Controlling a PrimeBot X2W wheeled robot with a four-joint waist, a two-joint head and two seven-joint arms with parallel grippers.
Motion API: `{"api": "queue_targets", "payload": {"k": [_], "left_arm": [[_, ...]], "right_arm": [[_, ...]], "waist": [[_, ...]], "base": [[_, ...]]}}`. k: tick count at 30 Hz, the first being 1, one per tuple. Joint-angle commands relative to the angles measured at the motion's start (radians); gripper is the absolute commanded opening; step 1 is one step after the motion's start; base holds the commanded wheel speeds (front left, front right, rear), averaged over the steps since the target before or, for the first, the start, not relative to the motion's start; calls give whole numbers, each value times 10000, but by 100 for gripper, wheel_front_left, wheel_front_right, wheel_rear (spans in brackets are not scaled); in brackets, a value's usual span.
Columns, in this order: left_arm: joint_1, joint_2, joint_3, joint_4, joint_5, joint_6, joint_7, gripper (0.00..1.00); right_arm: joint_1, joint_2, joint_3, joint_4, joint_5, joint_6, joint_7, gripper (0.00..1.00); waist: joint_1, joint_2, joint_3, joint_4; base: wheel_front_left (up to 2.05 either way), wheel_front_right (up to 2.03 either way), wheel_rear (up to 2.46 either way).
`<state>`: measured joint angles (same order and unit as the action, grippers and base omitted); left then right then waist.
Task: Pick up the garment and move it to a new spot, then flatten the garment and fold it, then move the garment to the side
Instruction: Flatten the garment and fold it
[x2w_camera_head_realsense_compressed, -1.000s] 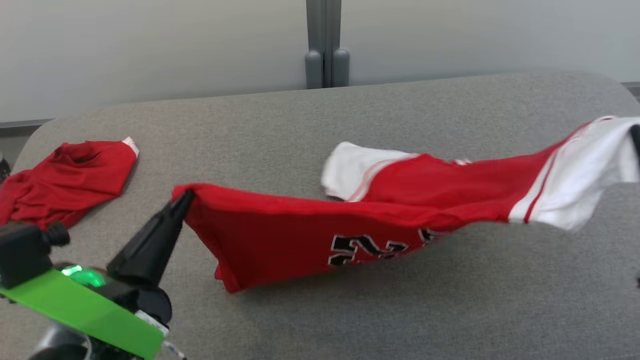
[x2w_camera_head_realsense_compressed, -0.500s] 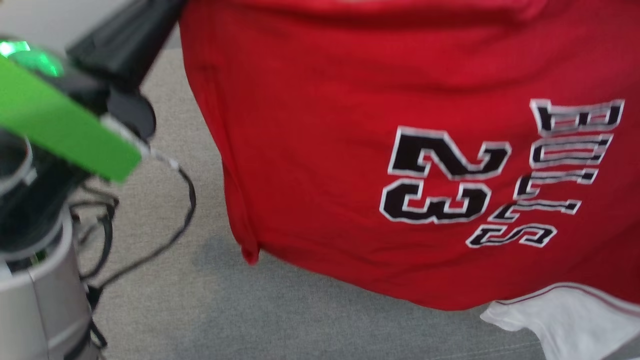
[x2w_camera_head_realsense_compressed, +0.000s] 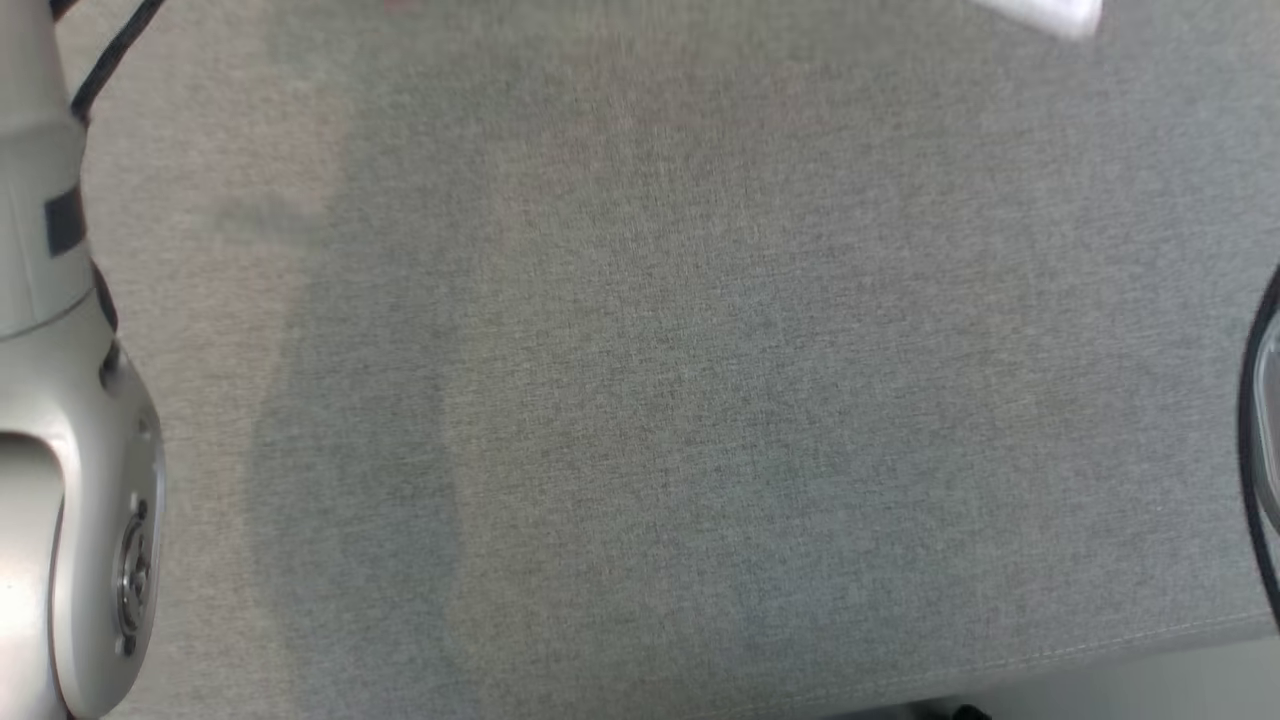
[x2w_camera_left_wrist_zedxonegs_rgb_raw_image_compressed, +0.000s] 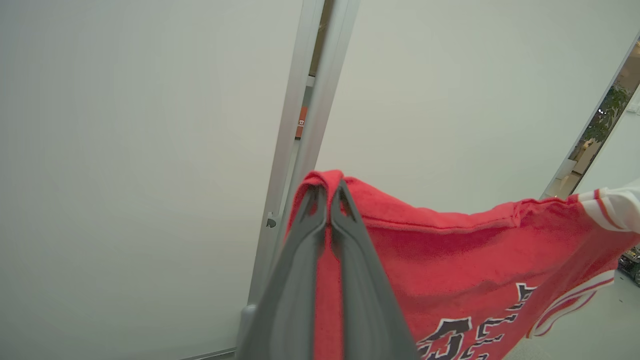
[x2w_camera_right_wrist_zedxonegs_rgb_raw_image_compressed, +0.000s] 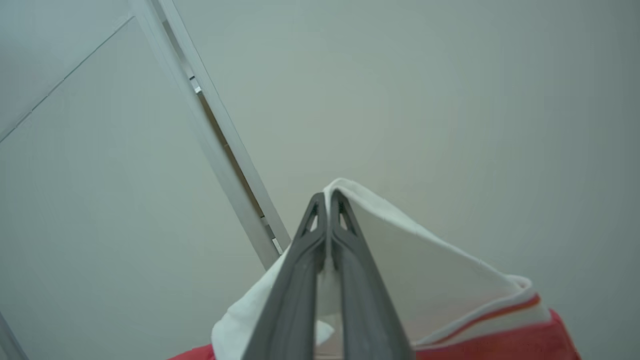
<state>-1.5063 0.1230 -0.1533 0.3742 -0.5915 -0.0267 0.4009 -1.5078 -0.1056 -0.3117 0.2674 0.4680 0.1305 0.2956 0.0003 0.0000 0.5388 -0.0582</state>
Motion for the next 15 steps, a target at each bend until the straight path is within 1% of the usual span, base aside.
{"api": "queue_targets", "payload": {"k": [1,4,7,9,12,13,15], "left_arm": [[-117,-33,-44,552,190,-177,-502,0],[80,162,-243,1668,564,-459,-1546,0],[879,134,-482,2644,622,-751,-2455,0],[1580,220,-804,2949,694,-907,-2978,0],[3067,287,-1061,2976,266,-1013,-3656,0],[3714,271,-1144,2880,40,-1037,-3827,0],[4881,461,-1462,2463,-152,-1036,-4184,0]], "right_arm": [[-69,70,183,363,-129,3,-311,0],[497,132,743,962,-28,3,-813,0],[1789,-10,1336,1147,476,2,-1302,0],[2939,-165,1728,985,950,3,-1593,0],[4972,-442,2107,614,1748,2,-1899,0],[5795,-628,2204,420,1970,3,-2008,0],[7222,-889,2265,71,2461,3,-2233,0]], "waist": [[-3,0,830,-174],[-3,0,778,-293],[-3,0,460,-352],[-3,0,197,-335],[-3,0,-222,-307],[-3,0,-402,-270],[-3,0,-745,-196]], "base": [[0,0,0],[0,0,0],[0,0,0],[0,0,0],[0,0,0],[0,0,0],[0,0,0]]}}
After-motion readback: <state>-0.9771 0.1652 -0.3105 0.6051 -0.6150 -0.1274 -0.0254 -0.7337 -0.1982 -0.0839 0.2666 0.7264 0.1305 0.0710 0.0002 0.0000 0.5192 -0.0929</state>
